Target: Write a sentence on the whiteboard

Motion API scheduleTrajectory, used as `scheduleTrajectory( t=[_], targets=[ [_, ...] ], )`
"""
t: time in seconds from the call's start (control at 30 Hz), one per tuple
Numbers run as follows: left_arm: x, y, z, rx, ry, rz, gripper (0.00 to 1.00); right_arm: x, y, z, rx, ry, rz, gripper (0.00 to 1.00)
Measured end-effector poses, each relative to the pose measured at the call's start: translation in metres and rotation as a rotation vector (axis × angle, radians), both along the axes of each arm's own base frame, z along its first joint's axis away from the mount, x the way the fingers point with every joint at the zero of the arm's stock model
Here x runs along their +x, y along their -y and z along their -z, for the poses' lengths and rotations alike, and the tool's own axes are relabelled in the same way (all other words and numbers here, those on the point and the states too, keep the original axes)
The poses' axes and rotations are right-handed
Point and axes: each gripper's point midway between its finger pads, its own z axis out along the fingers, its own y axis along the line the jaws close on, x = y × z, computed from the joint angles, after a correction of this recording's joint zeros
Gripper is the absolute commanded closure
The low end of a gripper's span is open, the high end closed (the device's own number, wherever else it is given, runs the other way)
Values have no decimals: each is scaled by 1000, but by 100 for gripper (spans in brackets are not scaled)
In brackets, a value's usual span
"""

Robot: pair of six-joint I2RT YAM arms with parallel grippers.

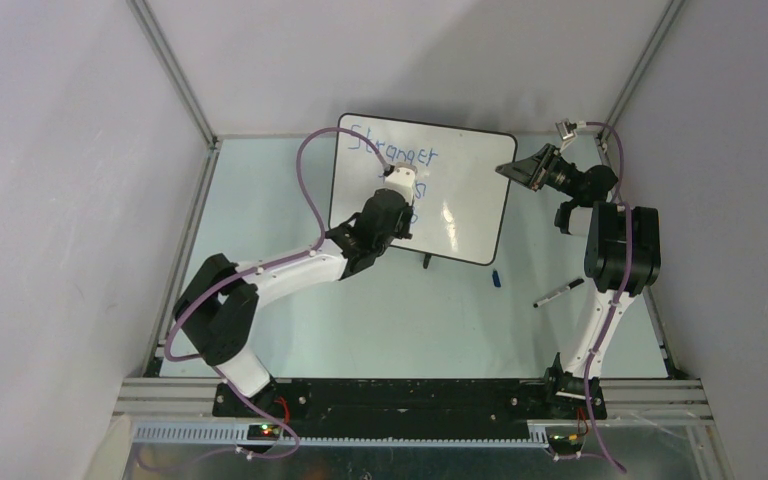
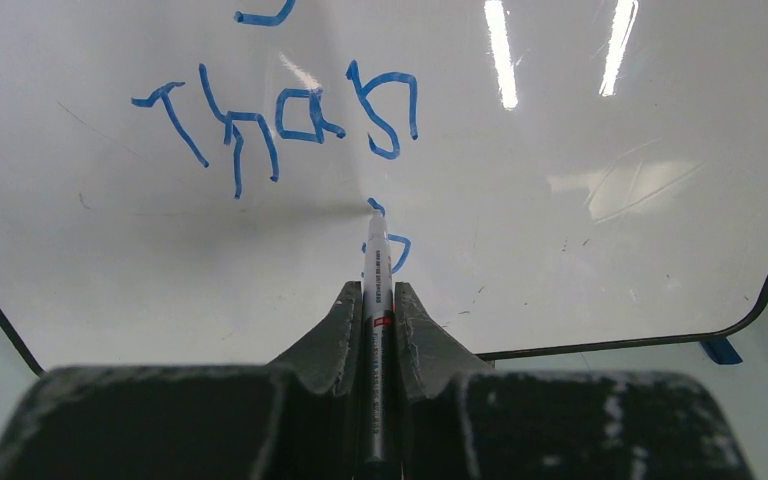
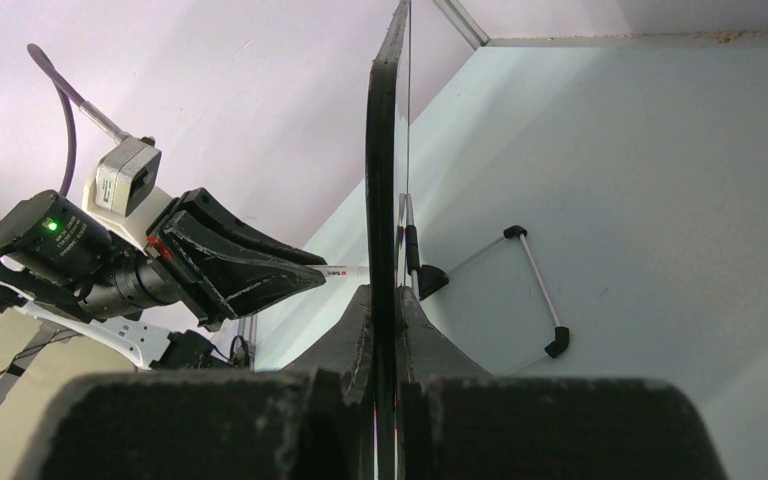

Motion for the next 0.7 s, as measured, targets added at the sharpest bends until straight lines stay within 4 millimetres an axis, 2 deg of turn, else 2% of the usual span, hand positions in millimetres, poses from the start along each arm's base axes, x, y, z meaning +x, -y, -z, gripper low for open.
scheduleTrajectory(
  t=[0.7],
  targets=[
    [3, 3, 0, 2, 0, 0, 100, 0, 0, 0, 0, -1, 0, 100]
  ],
)
